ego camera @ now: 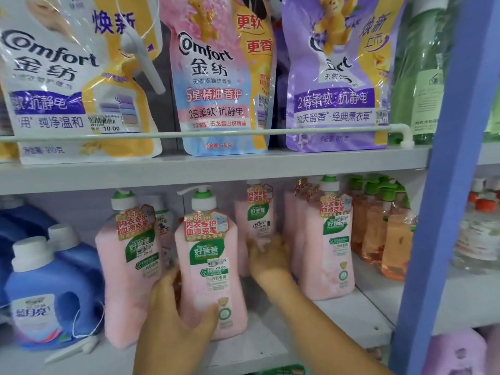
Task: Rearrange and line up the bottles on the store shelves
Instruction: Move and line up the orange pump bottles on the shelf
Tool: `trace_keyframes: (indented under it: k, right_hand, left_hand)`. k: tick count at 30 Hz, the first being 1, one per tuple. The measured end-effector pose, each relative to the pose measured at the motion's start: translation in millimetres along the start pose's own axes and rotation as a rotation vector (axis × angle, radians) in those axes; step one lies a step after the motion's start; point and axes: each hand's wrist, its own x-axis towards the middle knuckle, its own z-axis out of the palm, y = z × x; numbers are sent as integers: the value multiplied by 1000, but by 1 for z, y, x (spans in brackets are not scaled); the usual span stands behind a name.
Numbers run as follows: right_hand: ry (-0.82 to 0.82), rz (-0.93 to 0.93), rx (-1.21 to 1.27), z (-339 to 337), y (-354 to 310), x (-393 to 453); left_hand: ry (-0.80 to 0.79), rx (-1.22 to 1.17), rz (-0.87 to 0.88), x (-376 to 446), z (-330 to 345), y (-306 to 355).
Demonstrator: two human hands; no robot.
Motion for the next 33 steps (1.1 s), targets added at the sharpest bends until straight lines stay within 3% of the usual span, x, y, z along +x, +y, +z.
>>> trace_keyframes:
  k: [2,5,7,10,12,15,17,21,33]
  right_hand:
    - [-93,-2,269,-34,4,-35]
    - [-149,-101,423,-60,6,-73]
    - [-156,-146,308,-58,7,-83]
    - [62,-221,49,-58,10,-87]
    - [187,-294,5,-67,17,-84]
    - [198,-300,8,-83,27,-79]
    - [215,-306,44,-93,33,-81]
    - [266,-298,134,-112,43,-81]
    - [200,-239,151,-119,48,-76]
  left_hand:
    - [-21,-10,22,-2,9,1]
    - [-94,1,69,-3,30,12]
    - [-148,12,95,-4,44,23]
    - [-309,21,130,2,57,34]
    - [-371,-17,137,15,59,39]
    - [-136,-68,103,53,73,35]
    - [-84,-17,86,76,89,35]
    - [-204,-8,49,103,114,25]
    - [-260,-60,22,136,137,12]
